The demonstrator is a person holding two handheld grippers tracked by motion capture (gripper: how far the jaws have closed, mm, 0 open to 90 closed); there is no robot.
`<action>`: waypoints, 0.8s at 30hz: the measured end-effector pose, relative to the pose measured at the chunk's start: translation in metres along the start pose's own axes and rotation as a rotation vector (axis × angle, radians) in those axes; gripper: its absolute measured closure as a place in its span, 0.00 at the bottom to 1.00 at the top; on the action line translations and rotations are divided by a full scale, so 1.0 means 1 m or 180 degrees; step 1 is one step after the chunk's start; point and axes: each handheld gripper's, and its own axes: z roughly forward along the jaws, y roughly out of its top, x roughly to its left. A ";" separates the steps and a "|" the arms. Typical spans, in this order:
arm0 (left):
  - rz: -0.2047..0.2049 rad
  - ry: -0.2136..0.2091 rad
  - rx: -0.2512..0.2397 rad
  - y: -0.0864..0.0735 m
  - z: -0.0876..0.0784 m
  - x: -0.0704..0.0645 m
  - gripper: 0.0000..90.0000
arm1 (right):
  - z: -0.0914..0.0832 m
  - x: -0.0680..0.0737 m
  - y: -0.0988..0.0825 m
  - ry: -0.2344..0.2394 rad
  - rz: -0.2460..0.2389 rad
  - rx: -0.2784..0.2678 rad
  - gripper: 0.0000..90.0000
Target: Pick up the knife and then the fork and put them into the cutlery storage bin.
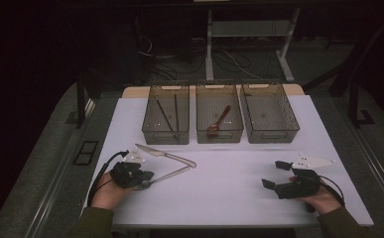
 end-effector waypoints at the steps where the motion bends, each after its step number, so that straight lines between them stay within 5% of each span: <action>1: -0.0024 0.0001 -0.0016 0.001 -0.001 -0.002 0.93 | 0.000 0.000 0.000 -0.0003 0.0003 0.0002 0.14; 11: 0.0170 -0.0053 -0.0051 0.012 0.004 -0.016 0.80 | 0.000 0.000 0.000 0.0002 0.0005 0.0010 0.14; 24: 0.0177 -0.0140 0.0072 0.006 0.019 -0.009 0.85 | 0.001 0.000 0.000 0.0007 0.0011 0.0016 0.14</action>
